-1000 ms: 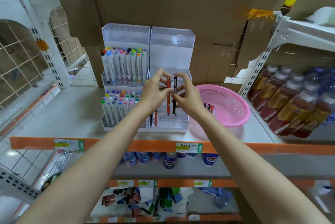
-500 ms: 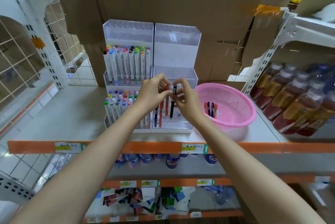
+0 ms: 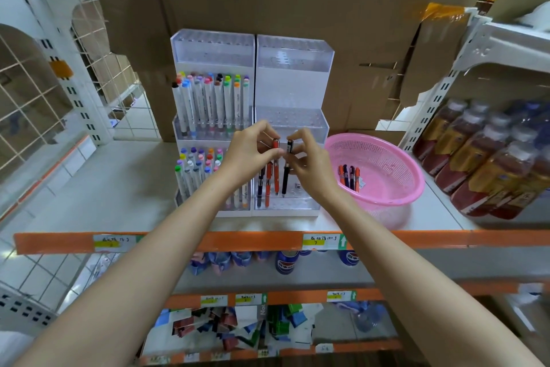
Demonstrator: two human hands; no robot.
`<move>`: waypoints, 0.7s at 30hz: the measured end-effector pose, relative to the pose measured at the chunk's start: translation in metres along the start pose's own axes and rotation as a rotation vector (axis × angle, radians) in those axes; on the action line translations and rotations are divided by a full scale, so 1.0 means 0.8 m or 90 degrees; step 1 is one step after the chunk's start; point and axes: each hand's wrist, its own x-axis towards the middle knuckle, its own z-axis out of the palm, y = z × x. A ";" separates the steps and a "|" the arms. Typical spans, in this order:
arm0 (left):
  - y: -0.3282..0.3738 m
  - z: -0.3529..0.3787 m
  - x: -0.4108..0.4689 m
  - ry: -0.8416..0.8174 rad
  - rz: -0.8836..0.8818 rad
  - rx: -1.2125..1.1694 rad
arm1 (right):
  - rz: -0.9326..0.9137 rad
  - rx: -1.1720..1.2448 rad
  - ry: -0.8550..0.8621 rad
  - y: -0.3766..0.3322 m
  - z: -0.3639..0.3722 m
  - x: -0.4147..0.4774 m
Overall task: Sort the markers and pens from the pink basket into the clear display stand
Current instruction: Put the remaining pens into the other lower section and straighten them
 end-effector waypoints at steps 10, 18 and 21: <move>-0.012 0.009 -0.002 -0.042 0.026 0.056 | 0.005 -0.020 -0.021 -0.001 -0.001 -0.006; -0.013 0.015 -0.004 -0.058 0.020 0.085 | 0.004 -0.025 -0.026 0.005 0.001 -0.010; -0.015 0.020 -0.005 -0.060 0.019 0.098 | -0.009 -0.028 -0.033 0.007 0.000 -0.012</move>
